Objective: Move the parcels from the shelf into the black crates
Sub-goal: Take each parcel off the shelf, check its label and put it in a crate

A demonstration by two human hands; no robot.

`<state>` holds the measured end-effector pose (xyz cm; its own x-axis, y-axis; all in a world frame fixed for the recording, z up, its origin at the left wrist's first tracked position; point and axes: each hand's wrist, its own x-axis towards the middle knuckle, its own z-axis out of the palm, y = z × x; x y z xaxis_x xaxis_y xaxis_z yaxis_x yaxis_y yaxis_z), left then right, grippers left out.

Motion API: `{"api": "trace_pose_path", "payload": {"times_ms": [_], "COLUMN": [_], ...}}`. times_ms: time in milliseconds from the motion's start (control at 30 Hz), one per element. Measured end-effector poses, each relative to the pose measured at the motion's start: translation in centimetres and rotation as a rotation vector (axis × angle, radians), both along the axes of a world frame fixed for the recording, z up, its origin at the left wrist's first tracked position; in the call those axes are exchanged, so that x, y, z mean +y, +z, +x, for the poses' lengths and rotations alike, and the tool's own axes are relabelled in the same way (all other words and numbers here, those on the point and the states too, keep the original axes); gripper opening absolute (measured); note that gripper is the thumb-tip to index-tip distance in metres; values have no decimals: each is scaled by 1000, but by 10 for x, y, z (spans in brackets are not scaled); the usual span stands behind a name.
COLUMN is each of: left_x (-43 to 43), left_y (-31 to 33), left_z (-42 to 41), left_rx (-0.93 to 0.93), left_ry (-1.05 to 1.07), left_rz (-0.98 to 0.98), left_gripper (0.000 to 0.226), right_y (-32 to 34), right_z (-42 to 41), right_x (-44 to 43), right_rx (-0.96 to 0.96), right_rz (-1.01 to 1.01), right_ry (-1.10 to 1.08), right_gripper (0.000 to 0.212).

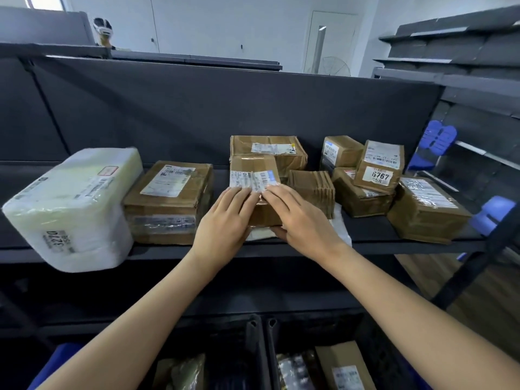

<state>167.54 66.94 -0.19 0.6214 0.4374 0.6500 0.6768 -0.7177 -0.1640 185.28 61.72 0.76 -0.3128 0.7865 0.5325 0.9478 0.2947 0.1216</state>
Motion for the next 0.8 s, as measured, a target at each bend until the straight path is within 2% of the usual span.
{"api": "trace_pose_path", "payload": {"times_ms": [100,200,367,433,500,567,600,667,733,800], "left_x": [-26,-54,-60,-51,-47,-50,-54,-63,-73,-82], "left_y": [4,7,22,29,33,32,29,23,18,12], "left_z": [-7,-23,-48,-51,-52,-52,-52,-51,-47,-42], "left_rx": [-55,-262,-527,-668,-841,-888,-863,-859,-936,-1015], "left_ry": [-62,-126,-91,-7,-39,-122,-158,-218,-259,-298], "left_rz": [-74,-315,-558,-800,-1250,-1645,-1751,-1824,-1809,-1765], "left_gripper": [75,87,69,55,37,40,44,53,64,62], "right_y": [2,-1,-11,-13,-15,-16,-16,-16,-16,-17], "right_z": [0,9,32,39,45,52,55,62,71,80], "right_x": [-25,-55,-99,-114,-127,-136,-140,-146,-153,-159], "right_rx": [-26,-97,-265,-275,-257,-246,-245,-244,-223,-168], "right_rz": [84,190,239,254,273,273,266,247,221,189], "right_ry": [19,36,259,343,418,464,472,465,437,380], "right_gripper": [69,66,52,48,45,44,44,44,43,46]}}
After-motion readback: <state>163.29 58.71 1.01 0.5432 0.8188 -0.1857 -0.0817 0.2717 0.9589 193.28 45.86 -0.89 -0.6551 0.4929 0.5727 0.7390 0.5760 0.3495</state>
